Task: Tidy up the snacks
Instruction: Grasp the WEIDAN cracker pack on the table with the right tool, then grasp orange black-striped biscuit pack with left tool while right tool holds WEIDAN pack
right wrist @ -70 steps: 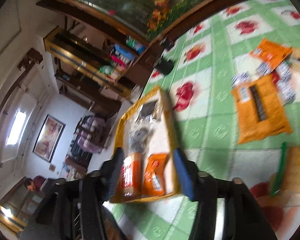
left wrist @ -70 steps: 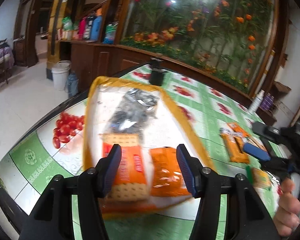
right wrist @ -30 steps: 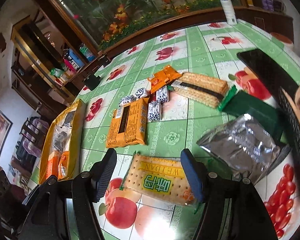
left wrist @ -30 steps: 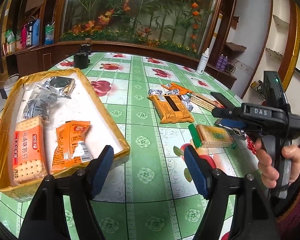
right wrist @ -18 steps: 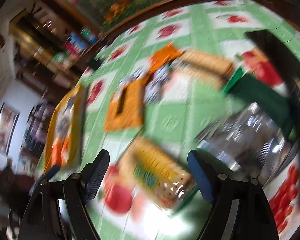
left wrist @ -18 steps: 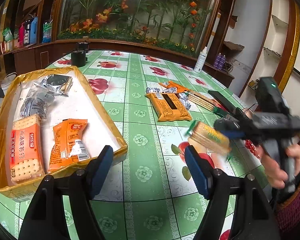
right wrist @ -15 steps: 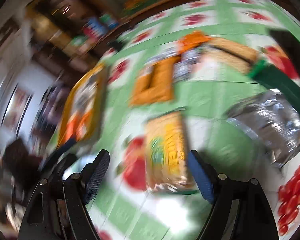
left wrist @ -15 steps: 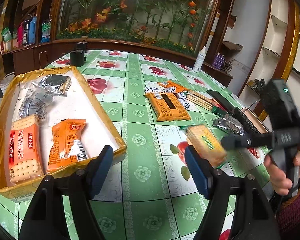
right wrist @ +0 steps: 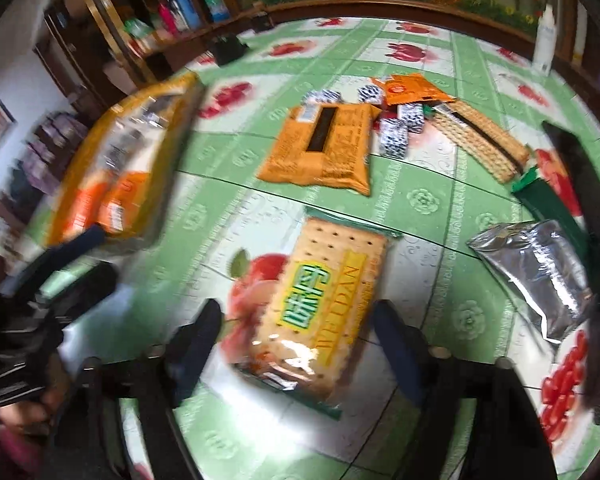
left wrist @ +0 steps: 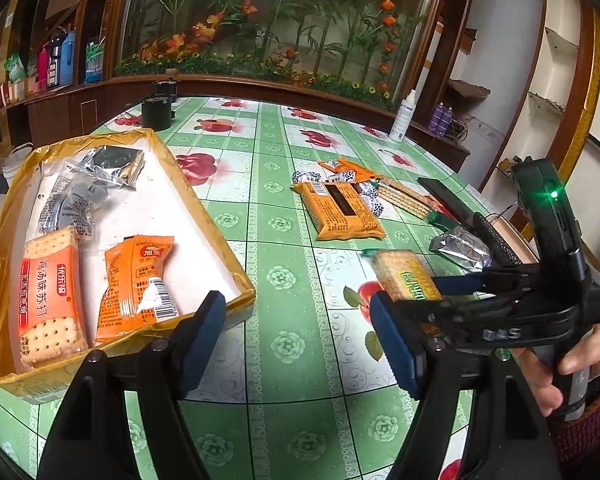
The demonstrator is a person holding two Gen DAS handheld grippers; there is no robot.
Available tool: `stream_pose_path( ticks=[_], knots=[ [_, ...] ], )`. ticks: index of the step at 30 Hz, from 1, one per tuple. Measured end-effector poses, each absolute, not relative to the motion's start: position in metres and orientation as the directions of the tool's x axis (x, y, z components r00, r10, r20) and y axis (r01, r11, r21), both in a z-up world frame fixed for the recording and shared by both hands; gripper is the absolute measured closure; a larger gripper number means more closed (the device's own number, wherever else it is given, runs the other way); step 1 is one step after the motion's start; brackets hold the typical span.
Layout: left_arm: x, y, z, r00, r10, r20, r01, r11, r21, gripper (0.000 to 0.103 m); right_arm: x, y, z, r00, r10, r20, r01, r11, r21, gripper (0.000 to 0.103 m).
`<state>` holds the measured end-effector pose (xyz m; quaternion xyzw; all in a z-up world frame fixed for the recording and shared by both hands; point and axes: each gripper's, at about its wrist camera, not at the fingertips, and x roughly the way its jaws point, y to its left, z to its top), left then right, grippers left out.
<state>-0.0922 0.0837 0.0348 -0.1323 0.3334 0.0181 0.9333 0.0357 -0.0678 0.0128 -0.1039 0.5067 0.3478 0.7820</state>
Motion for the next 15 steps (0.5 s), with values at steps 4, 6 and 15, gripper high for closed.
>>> stream_pose_path(
  ticks=[4, 6, 15],
  knots=[
    [-0.090, 0.083, 0.035, 0.770, -0.046, -0.637, -0.130, 0.965, -0.227, 0.029, 0.048, -0.069, 0.015, 0.275, 0.425, -0.862, -0.636, 0.753, 0.169, 0.049],
    [-0.087, 0.081, 0.036, 0.757, -0.062, -0.650, -0.124, 0.964, -0.236, 0.028, 0.065, -0.070, 0.019, 0.291, 0.430, -0.855, -0.604, 0.775, 0.184, 0.050],
    [-0.049, 0.059, 0.059, 0.730, -0.106, -0.675, -0.081, 0.968, -0.239, 0.022, 0.102, -0.097, 0.024, 0.365, 0.502, -0.784, -0.502, 0.816, 0.288, 0.052]
  ],
)
